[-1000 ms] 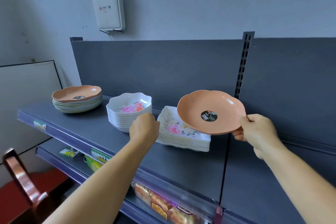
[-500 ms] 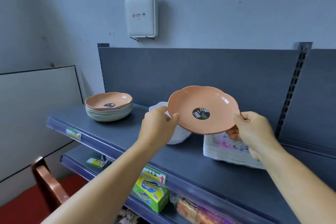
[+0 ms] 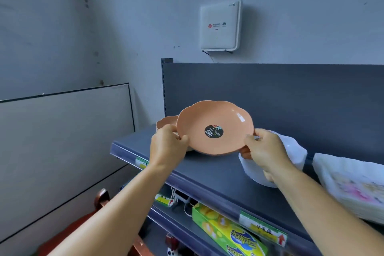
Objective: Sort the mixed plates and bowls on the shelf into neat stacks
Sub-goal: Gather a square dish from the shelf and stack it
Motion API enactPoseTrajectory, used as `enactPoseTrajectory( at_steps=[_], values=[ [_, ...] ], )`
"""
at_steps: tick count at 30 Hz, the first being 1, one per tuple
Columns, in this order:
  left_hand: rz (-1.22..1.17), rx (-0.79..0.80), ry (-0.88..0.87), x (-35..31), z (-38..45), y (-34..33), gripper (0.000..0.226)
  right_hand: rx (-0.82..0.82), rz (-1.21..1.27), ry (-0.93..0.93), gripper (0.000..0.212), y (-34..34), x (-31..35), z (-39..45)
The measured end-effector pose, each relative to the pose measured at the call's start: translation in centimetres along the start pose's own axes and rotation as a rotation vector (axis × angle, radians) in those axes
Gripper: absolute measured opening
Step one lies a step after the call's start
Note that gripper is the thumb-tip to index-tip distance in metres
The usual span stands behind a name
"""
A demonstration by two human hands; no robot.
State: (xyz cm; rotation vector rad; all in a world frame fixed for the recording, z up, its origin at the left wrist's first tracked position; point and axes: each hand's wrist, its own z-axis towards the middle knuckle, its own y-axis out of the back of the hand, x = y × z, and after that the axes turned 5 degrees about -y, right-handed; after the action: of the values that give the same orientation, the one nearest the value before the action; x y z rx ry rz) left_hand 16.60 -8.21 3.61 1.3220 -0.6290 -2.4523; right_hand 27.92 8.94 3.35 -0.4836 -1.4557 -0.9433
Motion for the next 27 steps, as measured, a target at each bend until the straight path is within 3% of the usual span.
enactPoseTrajectory(
  at_steps=[9, 13, 18, 21, 27],
  values=[
    [0.065, -0.093, 0.125, 5.4, 7.1, 0.9, 0.022, 0.025, -0.163, 0.075, 0.016, -9.3, 1.9, 6.3],
    [0.087, -0.056, 0.192, 7.2, 9.9, -0.4, 0.011, 0.013, -0.237, 0.083, 0.008, -12.1, 1.8, 9.6],
    [0.091, 0.015, 0.256, 8.5, 12.1, -2.1, 0.019, 0.024, -0.437, 0.054, 0.011, -14.0, 0.9, 12.8],
    [0.138, 0.047, 0.269, 9.1, 12.7, -2.7, 0.038, 0.042, -0.539, 0.012, 0.017, -14.4, 0.3, 13.8],
    [0.258, 0.107, 0.254, 9.6, 13.5, -3.4, 0.037, 0.080, -0.681, 0.036, 0.025, -15.1, -0.5, 14.5]
  ],
)
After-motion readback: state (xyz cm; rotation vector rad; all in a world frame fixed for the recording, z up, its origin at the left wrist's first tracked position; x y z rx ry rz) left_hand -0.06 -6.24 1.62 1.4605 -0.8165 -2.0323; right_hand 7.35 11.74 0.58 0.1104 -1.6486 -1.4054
